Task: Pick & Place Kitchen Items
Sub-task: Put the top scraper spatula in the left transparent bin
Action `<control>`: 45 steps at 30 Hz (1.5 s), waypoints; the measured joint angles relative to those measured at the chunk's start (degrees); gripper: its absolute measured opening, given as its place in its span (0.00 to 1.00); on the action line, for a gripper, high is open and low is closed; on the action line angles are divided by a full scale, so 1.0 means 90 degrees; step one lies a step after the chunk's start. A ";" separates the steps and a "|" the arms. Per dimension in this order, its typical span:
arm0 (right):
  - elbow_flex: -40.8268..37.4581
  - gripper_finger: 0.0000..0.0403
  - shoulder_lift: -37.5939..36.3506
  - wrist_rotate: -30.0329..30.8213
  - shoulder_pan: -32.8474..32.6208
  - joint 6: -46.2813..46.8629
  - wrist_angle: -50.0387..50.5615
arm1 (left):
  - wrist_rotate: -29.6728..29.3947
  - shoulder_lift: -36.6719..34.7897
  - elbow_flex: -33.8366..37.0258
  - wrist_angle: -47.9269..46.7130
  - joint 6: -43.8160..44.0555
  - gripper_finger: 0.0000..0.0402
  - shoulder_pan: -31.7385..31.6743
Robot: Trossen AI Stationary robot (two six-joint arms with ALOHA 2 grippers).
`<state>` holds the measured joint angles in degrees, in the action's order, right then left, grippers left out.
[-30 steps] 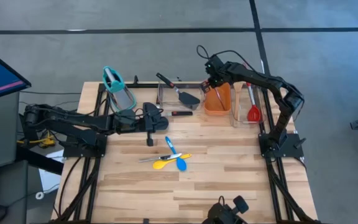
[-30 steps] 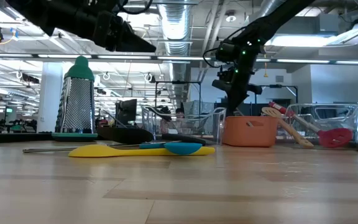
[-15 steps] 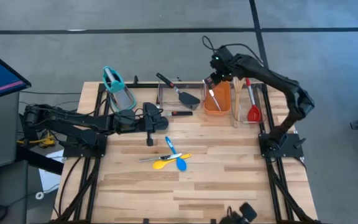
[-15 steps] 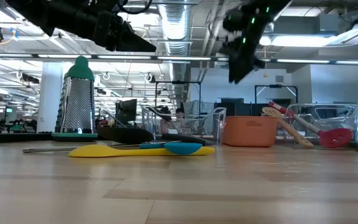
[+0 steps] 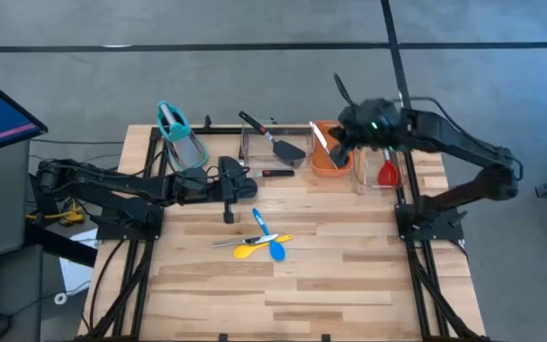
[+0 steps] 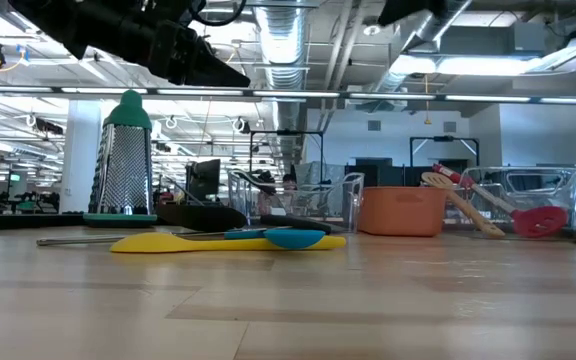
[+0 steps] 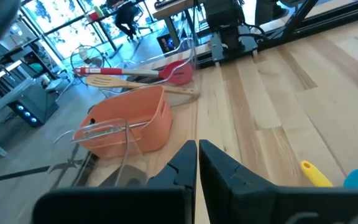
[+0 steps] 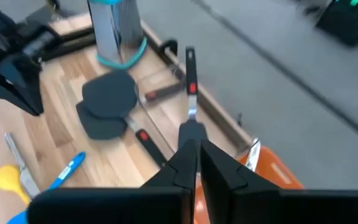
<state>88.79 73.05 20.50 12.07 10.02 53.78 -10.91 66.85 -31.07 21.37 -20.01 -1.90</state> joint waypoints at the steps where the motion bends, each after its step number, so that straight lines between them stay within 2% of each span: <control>1: 0.0000 0.03 -0.0067 0.0334 -0.0280 0.0069 0.0007 | 0.0003 0.0000 0.0000 0.0001 0.0070 0.01 0.0001; 4: 0.0000 0.01 -0.0189 0.1144 -0.1066 0.0212 0.0067 | 0.0024 0.0000 0.0000 -0.0028 0.0248 0.01 0.0001; 10: -0.0101 0.01 -0.0194 0.2182 -0.2383 0.0597 0.0322 | 0.0021 0.0000 0.0000 -0.0550 0.0290 0.01 0.0001; 15: -0.0923 0.00 -0.0329 0.2541 -0.3039 0.0933 0.0072 | 0.0013 0.0000 0.0002 -0.0945 0.0422 0.01 0.0001; 19: -0.2004 0.00 -0.0730 0.2784 -0.3300 0.1363 -0.0551 | -0.0069 -0.0002 0.0002 -0.1072 0.0419 0.01 0.0001; 24: -0.3660 0.00 -0.1383 0.2906 -0.3435 0.1564 -0.2235 | -0.1156 -0.0190 0.0002 -0.1499 0.0453 0.01 0.0023; 28: -0.4936 0.00 -0.1676 0.2923 -0.3472 0.1564 -0.3666 | -0.1789 -0.0565 0.0007 -0.2142 0.1240 0.01 0.0023; 33: -0.6244 0.00 -0.1698 0.3274 -0.3483 0.1932 -0.4859 | -0.2076 -0.1304 0.0005 -0.3163 0.2167 0.01 0.0018; 38: -0.6972 0.00 -0.1487 0.3673 -0.3649 0.2222 -0.5783 | -0.2185 -0.2201 0.0002 -0.3936 0.3134 0.01 -0.0038; 45: -0.7021 0.00 -0.1178 0.4389 -0.4095 0.2132 -0.6198 | -0.2173 -0.2695 0.0000 -0.4077 0.4367 0.01 -0.0342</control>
<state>25.61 62.44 60.00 -24.79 29.20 -2.01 -30.47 42.60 -31.07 -15.33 19.30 -4.97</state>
